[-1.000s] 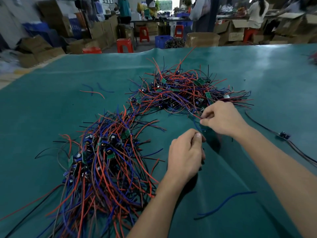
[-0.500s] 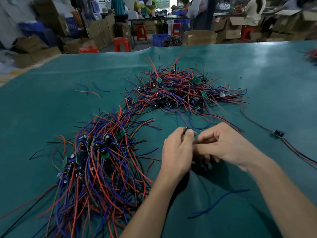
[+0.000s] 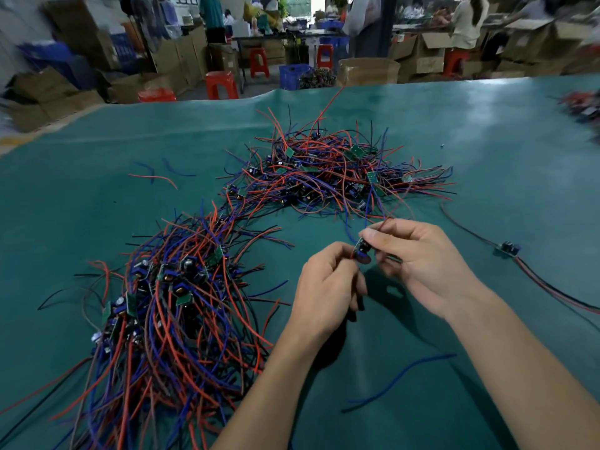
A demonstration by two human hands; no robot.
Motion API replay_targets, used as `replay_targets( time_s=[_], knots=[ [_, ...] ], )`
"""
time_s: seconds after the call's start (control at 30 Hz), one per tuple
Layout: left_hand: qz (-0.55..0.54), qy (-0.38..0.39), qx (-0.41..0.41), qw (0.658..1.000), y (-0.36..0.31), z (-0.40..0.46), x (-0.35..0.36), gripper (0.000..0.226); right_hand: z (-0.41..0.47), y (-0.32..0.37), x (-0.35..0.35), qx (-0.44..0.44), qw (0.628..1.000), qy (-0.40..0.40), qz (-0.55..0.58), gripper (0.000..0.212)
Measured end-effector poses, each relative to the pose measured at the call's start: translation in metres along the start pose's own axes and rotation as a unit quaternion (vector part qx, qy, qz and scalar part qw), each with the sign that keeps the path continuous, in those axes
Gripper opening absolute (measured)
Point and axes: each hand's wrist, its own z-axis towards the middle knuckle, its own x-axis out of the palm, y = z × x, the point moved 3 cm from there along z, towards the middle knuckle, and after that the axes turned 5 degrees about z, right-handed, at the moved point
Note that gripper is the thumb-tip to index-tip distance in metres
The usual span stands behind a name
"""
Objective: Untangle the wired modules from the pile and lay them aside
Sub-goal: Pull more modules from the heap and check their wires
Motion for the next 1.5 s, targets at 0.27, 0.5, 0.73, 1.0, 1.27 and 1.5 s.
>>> replay_targets(
  time_s=[0.27, 0.5, 0.73, 1.0, 1.27, 1.5],
  knots=[
    [0.081, -0.005, 0.017, 0.997, 0.000, 0.001, 0.001, 0.027, 0.001, -0.001, -0.001, 0.019, 0.999, 0.034, 0.031, 0.017],
    [0.063, 0.018, 0.015, 0.998, 0.000, 0.000, 0.000, 0.026, 0.004, 0.006, -0.012, -0.066, 0.997, -0.031, -0.031, 0.006],
    [0.093, 0.030, 0.018, 0.995, 0.000, 0.000, 0.001, 0.024, 0.005, 0.025, -0.042, -0.172, 0.966, -0.183, -0.063, 0.017],
    [0.108, 0.013, 0.021, 0.994, 0.000, 0.000, 0.000, 0.024, -0.003, 0.035, -0.078, -0.189, 0.903, -0.365, 0.125, 0.016],
    [0.063, -0.040, 0.025, 0.997, 0.002, 0.001, -0.001, 0.022, -0.002, 0.003, -0.017, -0.024, 0.988, -0.062, -0.141, 0.016],
    [0.058, 0.000, 0.021, 0.998, -0.002, 0.000, 0.000, 0.025, -0.005, 0.017, -0.004, -0.195, 0.969, -0.073, -0.132, 0.017]
  ],
)
